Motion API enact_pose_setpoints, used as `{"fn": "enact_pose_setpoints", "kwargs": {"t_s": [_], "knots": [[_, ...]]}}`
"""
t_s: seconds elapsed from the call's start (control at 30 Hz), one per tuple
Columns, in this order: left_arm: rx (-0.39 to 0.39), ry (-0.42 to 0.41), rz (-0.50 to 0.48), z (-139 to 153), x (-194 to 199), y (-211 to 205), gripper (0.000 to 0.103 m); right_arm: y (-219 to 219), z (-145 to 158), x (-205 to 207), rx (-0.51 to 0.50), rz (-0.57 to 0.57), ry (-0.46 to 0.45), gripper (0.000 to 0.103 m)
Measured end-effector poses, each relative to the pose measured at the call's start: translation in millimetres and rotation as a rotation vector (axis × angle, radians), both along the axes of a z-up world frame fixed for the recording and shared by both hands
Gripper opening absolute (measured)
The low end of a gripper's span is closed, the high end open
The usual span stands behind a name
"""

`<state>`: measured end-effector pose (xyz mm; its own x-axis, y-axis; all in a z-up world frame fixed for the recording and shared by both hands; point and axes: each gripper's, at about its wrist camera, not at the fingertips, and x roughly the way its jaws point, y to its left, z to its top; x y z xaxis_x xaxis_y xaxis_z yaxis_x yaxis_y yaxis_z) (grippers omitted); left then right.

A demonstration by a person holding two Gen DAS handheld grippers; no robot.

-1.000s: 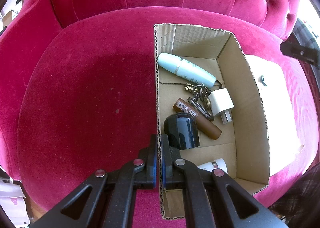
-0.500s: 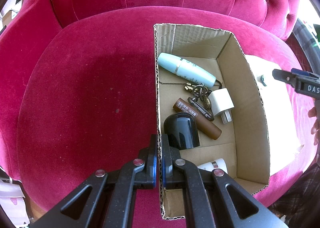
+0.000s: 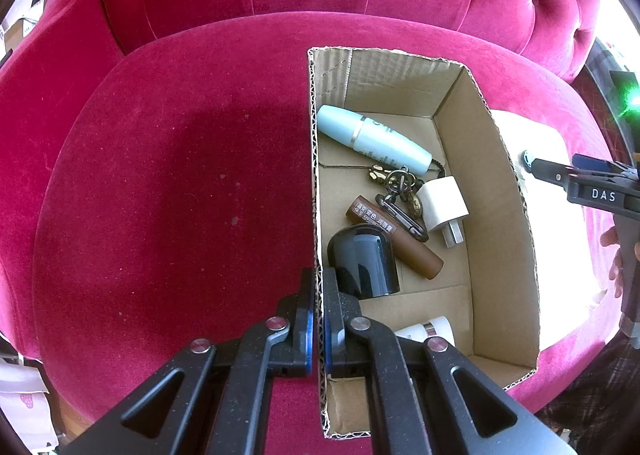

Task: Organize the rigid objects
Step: 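Move the right gripper back over the loose blue key tag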

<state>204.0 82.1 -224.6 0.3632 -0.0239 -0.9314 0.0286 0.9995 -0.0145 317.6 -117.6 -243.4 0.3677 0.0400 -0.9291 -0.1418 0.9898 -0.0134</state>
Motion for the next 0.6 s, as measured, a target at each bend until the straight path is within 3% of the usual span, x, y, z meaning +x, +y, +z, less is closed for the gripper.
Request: {"fn": "enact_pose_setpoints", "kwargs": {"t_s": [0.4, 0.6], "knots": [[-0.005, 0.002, 0.001, -1.4, 1.5, -0.2, 0.003, 1.5, 0.6, 2.6, 0.023, 0.002, -0.005, 0.102], [-0.006, 0.002, 0.001, -1.2, 1.9, 1.6, 0.003, 5.3, -4.0, 4.8, 0.041, 0.016, 0.014, 0.083]]}}
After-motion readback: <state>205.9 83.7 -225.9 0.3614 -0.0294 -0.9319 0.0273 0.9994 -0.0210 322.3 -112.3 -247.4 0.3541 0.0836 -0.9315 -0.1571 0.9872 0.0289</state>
